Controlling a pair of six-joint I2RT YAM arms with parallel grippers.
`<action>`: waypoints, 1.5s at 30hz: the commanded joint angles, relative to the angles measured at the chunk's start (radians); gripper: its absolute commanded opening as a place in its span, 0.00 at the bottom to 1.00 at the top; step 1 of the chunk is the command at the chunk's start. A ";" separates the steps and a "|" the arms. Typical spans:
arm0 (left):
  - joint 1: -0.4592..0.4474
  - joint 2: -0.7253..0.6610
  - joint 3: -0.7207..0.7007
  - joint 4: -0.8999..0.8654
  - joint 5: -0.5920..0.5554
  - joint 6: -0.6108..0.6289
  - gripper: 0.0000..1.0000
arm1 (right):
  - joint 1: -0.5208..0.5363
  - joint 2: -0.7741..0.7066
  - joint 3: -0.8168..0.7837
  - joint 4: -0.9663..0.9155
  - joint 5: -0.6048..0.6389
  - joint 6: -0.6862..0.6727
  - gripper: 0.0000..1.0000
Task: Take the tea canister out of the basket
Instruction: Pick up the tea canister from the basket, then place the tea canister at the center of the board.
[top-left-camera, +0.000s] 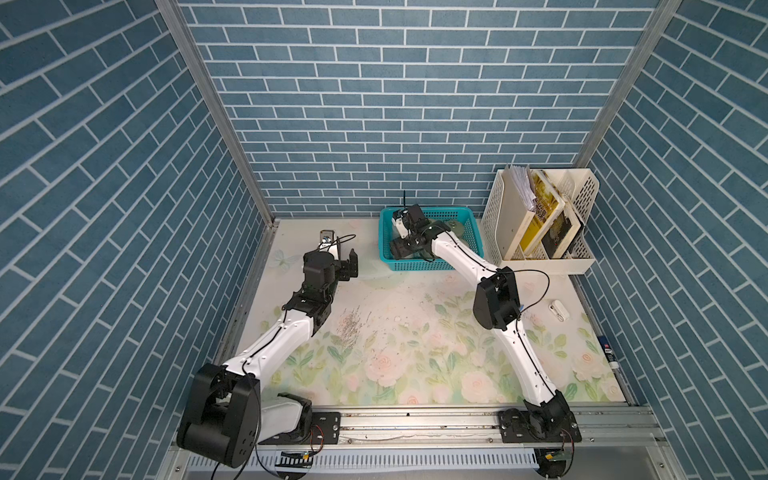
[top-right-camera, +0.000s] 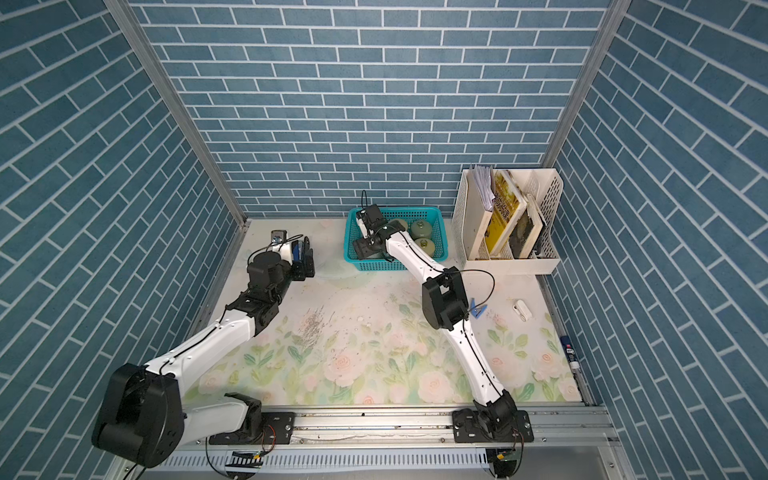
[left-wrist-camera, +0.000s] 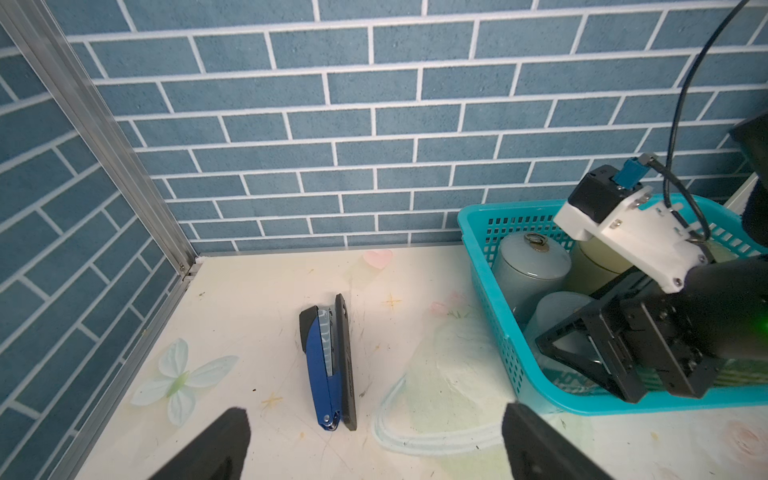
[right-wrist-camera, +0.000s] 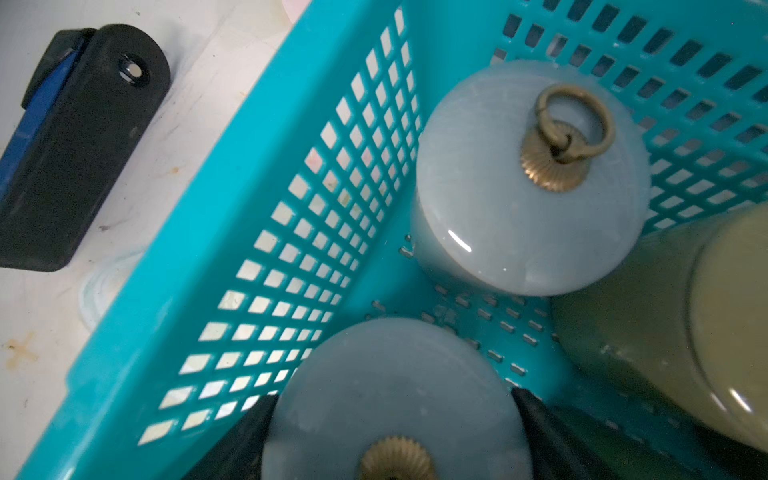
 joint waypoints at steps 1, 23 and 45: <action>-0.012 -0.020 0.004 -0.008 -0.006 -0.010 1.00 | -0.003 -0.030 -0.019 -0.028 -0.002 0.002 0.38; -0.018 -0.097 -0.012 0.002 0.002 -0.068 1.00 | 0.082 -0.526 -0.421 0.380 0.018 -0.135 0.00; 0.018 -0.114 0.102 -0.185 -0.011 -0.086 1.00 | 0.303 -0.583 -0.827 0.482 -0.005 -0.065 0.00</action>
